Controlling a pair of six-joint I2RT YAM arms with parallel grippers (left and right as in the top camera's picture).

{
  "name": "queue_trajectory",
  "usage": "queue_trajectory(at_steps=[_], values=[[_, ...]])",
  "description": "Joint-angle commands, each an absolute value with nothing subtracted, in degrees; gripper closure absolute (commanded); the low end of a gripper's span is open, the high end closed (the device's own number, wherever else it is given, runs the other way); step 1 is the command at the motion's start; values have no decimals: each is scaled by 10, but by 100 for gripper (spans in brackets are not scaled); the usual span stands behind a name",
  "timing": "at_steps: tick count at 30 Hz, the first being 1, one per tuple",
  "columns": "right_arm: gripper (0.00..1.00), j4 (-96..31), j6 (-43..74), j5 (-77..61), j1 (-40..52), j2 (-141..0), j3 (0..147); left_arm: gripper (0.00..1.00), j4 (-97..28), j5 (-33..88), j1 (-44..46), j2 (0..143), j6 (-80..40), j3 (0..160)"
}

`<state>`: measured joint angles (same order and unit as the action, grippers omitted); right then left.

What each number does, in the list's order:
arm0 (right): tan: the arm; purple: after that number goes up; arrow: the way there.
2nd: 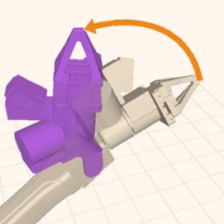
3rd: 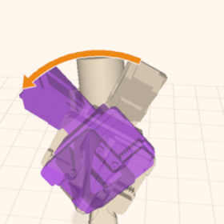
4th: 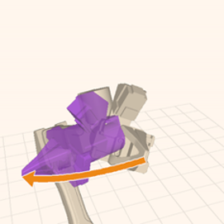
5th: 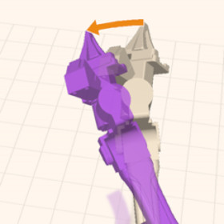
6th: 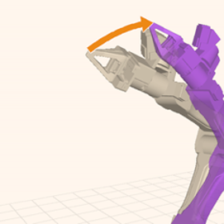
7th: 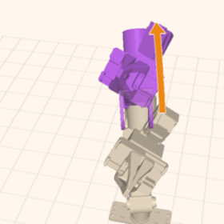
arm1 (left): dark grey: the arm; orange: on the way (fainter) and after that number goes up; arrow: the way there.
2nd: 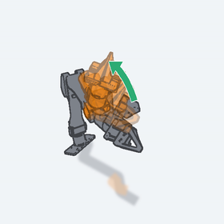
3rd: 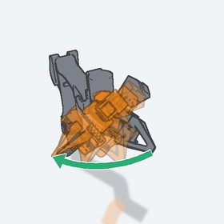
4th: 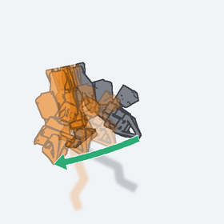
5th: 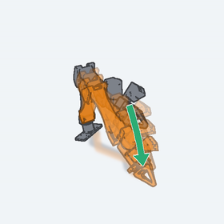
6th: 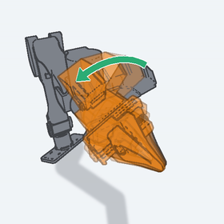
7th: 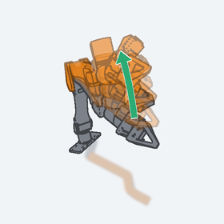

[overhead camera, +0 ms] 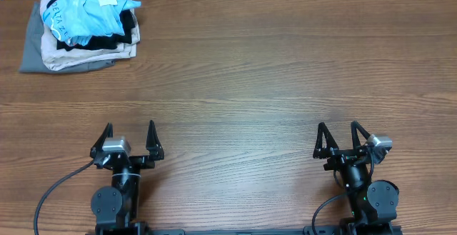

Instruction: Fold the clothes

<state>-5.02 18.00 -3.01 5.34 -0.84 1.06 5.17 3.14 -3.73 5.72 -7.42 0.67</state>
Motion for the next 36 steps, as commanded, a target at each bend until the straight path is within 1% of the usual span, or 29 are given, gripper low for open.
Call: queue_trajectory(at_steps=[1,3,36], values=[[0,-46,180,-32,56,-2,5,0,-3,23,-38,4,-63,3],[0,-46,180,-32,56,-2,5,0,-44,23,-38,3,-64,3],[0,-46,180,-32,56,-2,5,0,-43,23,-38,3,-64,3]])
